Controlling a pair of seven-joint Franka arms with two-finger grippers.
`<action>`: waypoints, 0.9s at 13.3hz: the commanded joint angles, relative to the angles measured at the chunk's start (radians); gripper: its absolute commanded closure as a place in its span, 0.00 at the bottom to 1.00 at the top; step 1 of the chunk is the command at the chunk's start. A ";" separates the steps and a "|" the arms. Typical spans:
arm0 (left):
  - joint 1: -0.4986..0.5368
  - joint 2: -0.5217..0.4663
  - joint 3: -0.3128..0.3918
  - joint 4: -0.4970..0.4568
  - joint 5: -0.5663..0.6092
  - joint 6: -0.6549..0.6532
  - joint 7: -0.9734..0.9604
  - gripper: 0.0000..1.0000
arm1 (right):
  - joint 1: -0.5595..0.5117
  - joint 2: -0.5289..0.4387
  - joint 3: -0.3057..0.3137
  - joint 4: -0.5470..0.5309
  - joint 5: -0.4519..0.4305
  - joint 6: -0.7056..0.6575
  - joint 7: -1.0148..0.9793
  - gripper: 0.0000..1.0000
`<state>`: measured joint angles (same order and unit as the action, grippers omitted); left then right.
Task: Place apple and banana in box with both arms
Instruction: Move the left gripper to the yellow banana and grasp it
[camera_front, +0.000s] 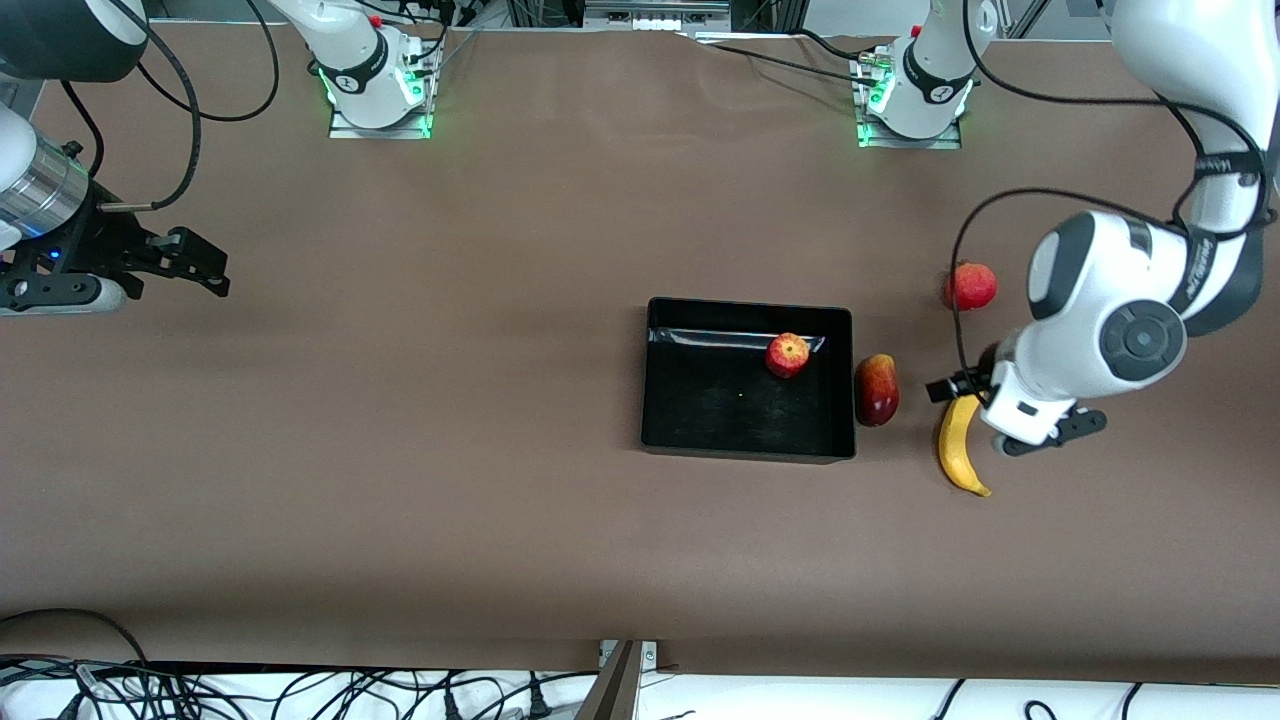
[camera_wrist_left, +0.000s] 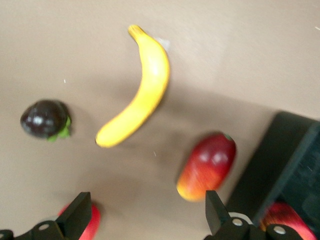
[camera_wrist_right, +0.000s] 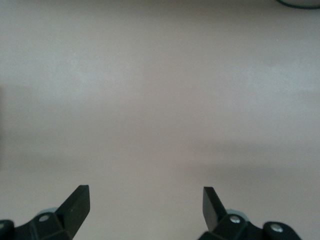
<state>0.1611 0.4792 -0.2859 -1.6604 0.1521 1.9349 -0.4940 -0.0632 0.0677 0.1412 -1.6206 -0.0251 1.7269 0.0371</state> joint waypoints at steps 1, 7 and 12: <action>0.026 0.085 -0.006 0.008 0.041 0.134 0.108 0.00 | -0.004 0.004 0.006 0.016 -0.004 -0.003 0.004 0.00; 0.067 0.207 -0.004 -0.099 0.213 0.467 0.250 0.00 | -0.004 0.004 0.006 0.016 -0.002 -0.003 0.004 0.00; 0.083 0.205 -0.006 -0.119 0.216 0.466 0.250 1.00 | -0.004 0.004 0.006 0.016 -0.002 -0.003 0.004 0.00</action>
<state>0.2324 0.7093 -0.2834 -1.7574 0.3486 2.3986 -0.2614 -0.0632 0.0679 0.1413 -1.6199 -0.0251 1.7270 0.0374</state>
